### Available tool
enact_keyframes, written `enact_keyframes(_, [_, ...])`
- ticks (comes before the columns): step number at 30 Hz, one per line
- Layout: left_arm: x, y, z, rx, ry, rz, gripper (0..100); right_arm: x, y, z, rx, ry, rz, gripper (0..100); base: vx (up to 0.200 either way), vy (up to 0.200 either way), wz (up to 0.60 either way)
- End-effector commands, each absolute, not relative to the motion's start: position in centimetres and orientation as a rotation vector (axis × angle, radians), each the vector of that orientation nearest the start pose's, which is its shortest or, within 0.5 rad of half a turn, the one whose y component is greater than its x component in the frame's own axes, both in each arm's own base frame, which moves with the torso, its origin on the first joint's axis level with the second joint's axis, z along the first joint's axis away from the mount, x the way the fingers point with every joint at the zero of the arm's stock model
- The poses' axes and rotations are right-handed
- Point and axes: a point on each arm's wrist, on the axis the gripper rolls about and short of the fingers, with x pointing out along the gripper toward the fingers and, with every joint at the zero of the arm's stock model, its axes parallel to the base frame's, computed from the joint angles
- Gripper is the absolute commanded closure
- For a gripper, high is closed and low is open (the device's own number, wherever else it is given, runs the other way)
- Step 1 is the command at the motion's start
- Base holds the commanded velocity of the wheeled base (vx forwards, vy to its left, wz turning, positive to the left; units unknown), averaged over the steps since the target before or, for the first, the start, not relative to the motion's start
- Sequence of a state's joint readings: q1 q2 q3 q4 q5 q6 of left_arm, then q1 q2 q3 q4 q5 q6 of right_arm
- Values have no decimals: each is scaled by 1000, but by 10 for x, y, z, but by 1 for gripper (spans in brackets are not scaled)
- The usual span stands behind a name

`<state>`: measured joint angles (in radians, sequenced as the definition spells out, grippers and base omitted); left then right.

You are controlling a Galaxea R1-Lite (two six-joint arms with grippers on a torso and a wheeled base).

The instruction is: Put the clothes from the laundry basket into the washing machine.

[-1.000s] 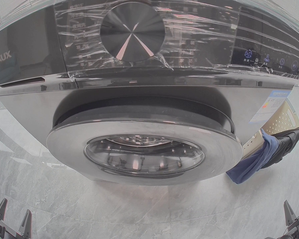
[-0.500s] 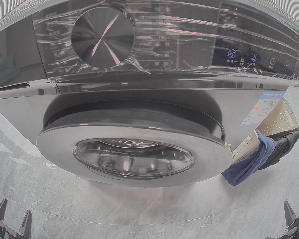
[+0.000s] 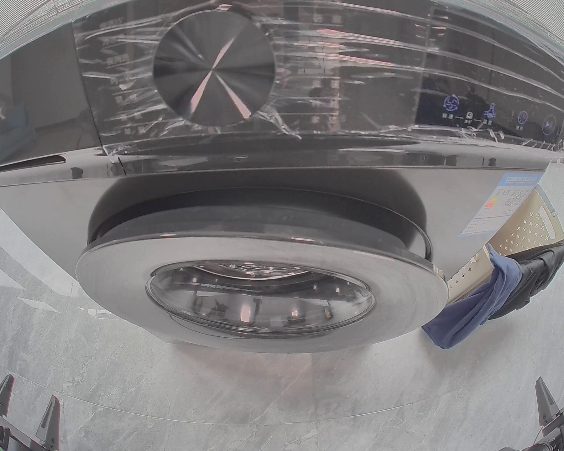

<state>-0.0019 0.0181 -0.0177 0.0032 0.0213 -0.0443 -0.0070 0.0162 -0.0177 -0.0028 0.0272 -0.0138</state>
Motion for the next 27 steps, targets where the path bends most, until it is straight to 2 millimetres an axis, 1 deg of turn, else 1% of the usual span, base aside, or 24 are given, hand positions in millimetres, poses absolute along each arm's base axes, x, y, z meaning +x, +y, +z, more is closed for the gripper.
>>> enact_keyframes(1, [-23,1,76,-44,3,20,0,-22,1,76,-15,4,22,0,0,0,0])
enact_keyframes(8, [-23,1,76,-44,4,20,0,-22,1,76,-11,1,28,0,0,0,0])
enact_keyframes(10, [-23,1,76,-44,1,20,0,-25,1,85,-17,-62,32,0,0,0,0])
enact_keyframes(11, [-23,1,76,-44,3,20,0,-30,1,104,-17,-160,33,0,0,0,0])
enact_keyframes(12, [-23,1,76,-44,3,20,0,-31,1,112,-18,-189,34,0,0,0,0])
enact_keyframes(13, [-23,1,76,-44,3,20,0,-32,1,129,-15,-210,39,0,0,0,0])
enact_keyframes(14, [-23,1,76,-44,1,20,0,-27,1,133,-16,-169,45,0,0,0,0])
enact_keyframes(15, [-23,1,76,-44,3,20,0,-21,1,132,-13,-112,67,0,0,0,0])
enact_keyframes(18, [-23,1,76,-44,1,20,0,-3,2,118,9,67,176,0,0,0,0])
enact_keyframes(20, [-23,1,76,-44,4,20,0,0,3,117,14,93,191,0,0,0,0])
enact_keyframes(21, [-23,1,76,-44,3,20,0,19,5,119,34,193,243,0,0,0,0])
enact_keyframes(22, [-23,1,76,-44,4,20,0,26,6,123,35,201,258,0,0,0,0])
enact_keyframes(23, [-23,1,76,-44,4,20,0,27,7,123,35,201,260,0,0,0,0])
enact_keyframes(25, [-23,1,76,-44,3,20,0,54,13,136,56,210,329,0,0,0,0])
enact_keyframes(27, [-23,1,76,-44,3,20,0,75,23,142,73,211,397,0,0,0,0])
